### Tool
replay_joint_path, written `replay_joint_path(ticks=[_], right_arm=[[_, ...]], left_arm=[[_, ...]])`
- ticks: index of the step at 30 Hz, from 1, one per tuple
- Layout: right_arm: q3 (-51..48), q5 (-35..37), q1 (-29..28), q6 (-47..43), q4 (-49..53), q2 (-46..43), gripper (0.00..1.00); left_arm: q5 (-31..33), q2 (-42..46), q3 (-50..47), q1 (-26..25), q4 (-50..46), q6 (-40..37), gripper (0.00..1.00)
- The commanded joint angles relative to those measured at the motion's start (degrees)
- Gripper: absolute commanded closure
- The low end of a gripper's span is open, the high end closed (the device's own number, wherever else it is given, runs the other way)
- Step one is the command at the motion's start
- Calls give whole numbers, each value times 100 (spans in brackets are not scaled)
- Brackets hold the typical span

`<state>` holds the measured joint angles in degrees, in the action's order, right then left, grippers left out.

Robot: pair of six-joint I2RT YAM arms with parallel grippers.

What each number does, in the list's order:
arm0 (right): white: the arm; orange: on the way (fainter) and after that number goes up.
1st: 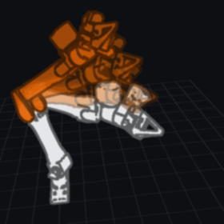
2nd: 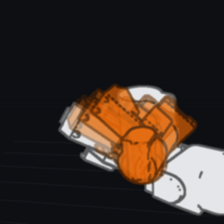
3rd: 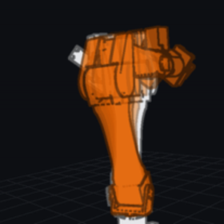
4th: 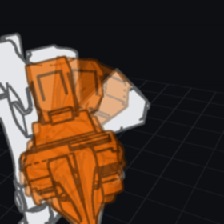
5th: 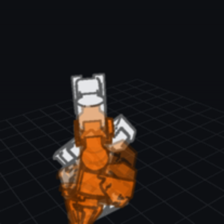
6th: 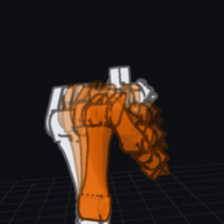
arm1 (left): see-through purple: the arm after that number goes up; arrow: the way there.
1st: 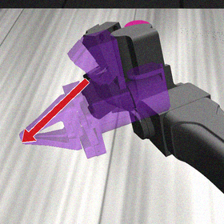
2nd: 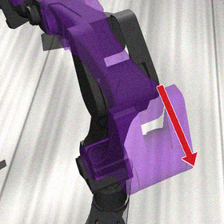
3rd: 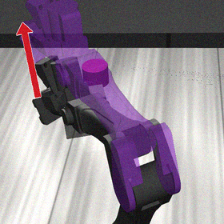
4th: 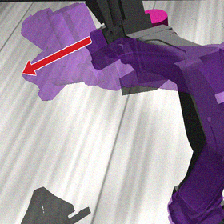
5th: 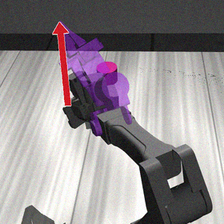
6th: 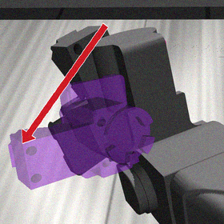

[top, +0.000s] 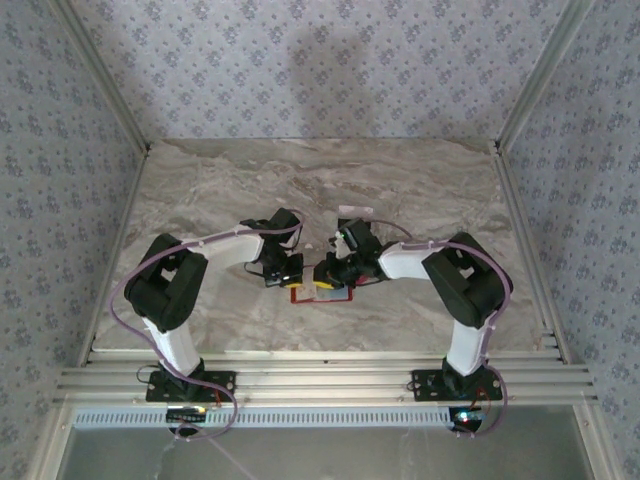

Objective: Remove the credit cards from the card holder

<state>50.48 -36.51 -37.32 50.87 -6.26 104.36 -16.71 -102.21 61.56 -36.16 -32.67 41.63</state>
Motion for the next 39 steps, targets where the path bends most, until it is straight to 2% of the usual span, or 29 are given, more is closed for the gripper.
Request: replay_joint_path(ticks=[1, 11, 30, 39], right_arm=[[-90, -127, 58, 87, -86, -227, 83], [-64, -237, 59, 104, -178, -146, 89], [110, -355, 32, 74, -153, 96, 86], [72, -125, 40, -19, 95, -61, 98]], left_arm=[[160, -86, -108, -47, -161, 8, 95], [159, -115, -12, -45, -205, -3, 95], [159, -106, 22, -54, -244, -23, 95], [196, -73, 13, -58, -281, -17, 93]])
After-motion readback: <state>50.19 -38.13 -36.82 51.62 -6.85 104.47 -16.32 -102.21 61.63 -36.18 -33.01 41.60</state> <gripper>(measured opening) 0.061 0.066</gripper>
